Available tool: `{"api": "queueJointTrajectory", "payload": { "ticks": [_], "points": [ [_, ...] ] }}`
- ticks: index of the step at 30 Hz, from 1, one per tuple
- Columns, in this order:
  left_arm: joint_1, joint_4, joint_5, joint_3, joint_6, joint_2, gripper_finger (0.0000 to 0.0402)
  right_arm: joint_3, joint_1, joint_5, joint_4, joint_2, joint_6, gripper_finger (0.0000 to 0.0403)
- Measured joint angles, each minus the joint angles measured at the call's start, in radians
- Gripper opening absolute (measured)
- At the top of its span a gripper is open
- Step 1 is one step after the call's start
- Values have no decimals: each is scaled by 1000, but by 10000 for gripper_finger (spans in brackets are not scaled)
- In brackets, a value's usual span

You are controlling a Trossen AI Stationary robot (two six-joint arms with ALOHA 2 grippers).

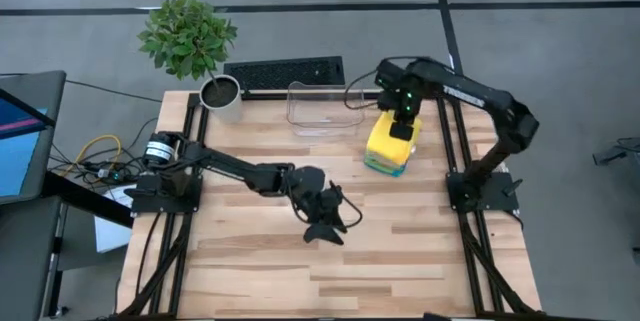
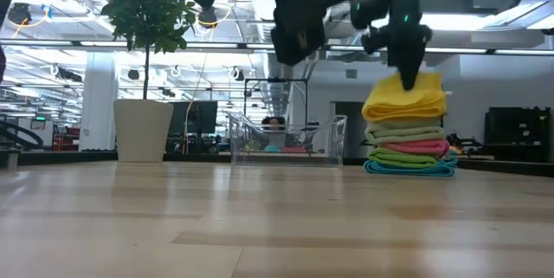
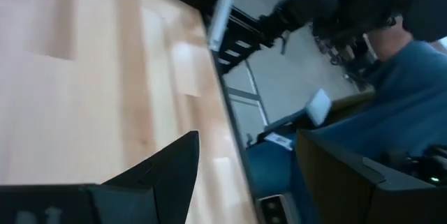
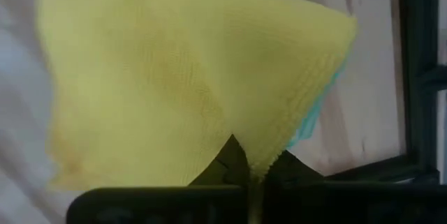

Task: Fold microfiber towels
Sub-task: Stack the yellow microfiber towel on top of the light green microfiber towel, then put the folded stacked microfiber towels into the transparent bin

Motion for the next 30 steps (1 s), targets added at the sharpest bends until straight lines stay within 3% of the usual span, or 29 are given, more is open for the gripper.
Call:
{"api": "queueJointTrajectory", "payload": {
  "ticks": [8, 13, 22, 27, 30],
  "points": [
    [73, -39, 32, 0, 67, 0, 230, 0, -93, 1, 48, 187, -16, 43],
    [104, -40, 89, 0, 97, 0, 230, 0, -113, 51, 63, 220, -19, 99],
    [160, -38, 89, 0, 140, 0, 230, 0, -170, 38, 137, 84, 15, 245],
    [200, -24, 91, 0, 140, 0, 230, 1, -224, 46, 198, -30, 137, 271],
    [223, -15, 91, 0, 143, 0, 230, 2, -255, 46, 264, -34, 144, 271]
  ]
}}
